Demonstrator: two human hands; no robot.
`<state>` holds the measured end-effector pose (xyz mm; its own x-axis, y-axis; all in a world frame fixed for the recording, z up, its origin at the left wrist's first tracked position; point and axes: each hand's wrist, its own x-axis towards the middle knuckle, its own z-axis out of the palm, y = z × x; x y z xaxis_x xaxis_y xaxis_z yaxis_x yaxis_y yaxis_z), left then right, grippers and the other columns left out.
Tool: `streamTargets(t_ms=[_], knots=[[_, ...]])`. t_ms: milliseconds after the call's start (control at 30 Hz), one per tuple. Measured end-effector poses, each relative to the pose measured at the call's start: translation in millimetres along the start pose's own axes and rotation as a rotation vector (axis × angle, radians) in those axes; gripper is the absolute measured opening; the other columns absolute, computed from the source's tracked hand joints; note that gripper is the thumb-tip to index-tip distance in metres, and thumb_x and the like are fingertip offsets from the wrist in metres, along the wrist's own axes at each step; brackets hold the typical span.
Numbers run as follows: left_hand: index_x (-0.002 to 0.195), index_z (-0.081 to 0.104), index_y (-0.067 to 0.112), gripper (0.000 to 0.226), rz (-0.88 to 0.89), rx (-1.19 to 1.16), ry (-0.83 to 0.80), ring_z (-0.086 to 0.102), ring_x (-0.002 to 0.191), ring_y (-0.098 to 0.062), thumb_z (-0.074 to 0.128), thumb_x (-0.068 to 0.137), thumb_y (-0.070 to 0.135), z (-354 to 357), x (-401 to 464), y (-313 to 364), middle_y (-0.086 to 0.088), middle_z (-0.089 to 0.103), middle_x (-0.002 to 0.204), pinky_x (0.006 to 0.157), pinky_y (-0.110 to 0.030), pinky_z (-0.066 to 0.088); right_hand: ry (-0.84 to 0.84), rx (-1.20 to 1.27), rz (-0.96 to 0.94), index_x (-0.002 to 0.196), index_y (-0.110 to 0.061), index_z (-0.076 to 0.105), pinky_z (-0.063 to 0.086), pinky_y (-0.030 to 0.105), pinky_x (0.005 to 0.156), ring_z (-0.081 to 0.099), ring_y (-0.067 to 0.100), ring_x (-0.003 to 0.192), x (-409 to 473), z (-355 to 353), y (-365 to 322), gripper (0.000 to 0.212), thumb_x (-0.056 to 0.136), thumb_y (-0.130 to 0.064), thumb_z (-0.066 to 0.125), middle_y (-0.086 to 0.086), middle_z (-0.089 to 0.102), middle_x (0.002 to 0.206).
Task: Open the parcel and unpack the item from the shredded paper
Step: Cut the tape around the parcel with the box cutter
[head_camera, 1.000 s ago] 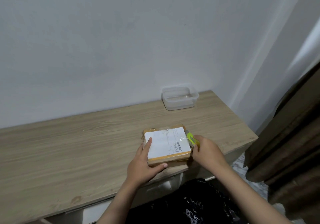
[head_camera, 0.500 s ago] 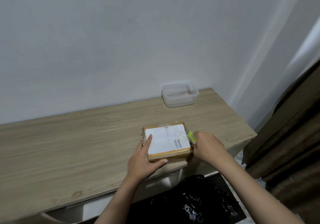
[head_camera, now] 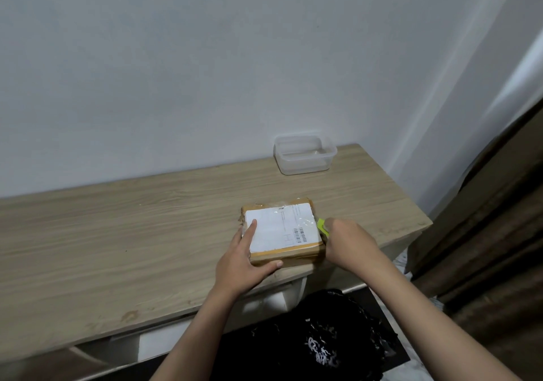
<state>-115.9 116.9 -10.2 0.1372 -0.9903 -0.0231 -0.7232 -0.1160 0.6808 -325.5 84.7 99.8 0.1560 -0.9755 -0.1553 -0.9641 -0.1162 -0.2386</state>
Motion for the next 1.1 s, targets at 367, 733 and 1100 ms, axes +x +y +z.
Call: streamTargets(t_ms=[367,733,1100], knots=[[0.145,0.014,0.047,0.107,0.013,-0.029,0.006,0.022,0.143,-0.010,0.071,0.057,0.070,1.7,1.2,-3.0,0.005,0.021,0.157,0.105,-0.031,0.035,-0.006,0.063,-0.001,0.106,-0.013,0.058,0.048,0.034,0.072,0.061,0.036,0.099,-19.8,5.4,10.3,0.031,0.077,-0.008,0.046,0.017,0.066,0.100],[0.139,0.018,0.056,0.105,0.065,-0.064,-0.054,0.039,0.133,-0.009,0.064,0.047,0.076,-13.4,13.5,-21.1,0.009,0.039,0.147,0.105,-0.031,0.039,0.275,0.419,0.094,0.110,-0.019,0.070,0.045,0.021,0.079,0.064,0.020,0.105,-40.4,11.5,32.2,0.027,0.085,-0.024,0.063,0.001,0.073,0.107],[0.138,0.037,0.014,0.081,-0.049,0.006,0.392,0.032,0.133,-0.032,0.073,0.073,0.046,-6.0,0.5,-21.4,-0.017,0.034,0.141,0.102,-0.045,0.037,0.314,0.924,0.141,0.108,-0.021,0.070,0.045,0.013,0.047,0.055,-0.003,0.046,-14.3,29.8,22.5,0.036,0.075,-0.013,0.059,0.001,0.073,0.078]])
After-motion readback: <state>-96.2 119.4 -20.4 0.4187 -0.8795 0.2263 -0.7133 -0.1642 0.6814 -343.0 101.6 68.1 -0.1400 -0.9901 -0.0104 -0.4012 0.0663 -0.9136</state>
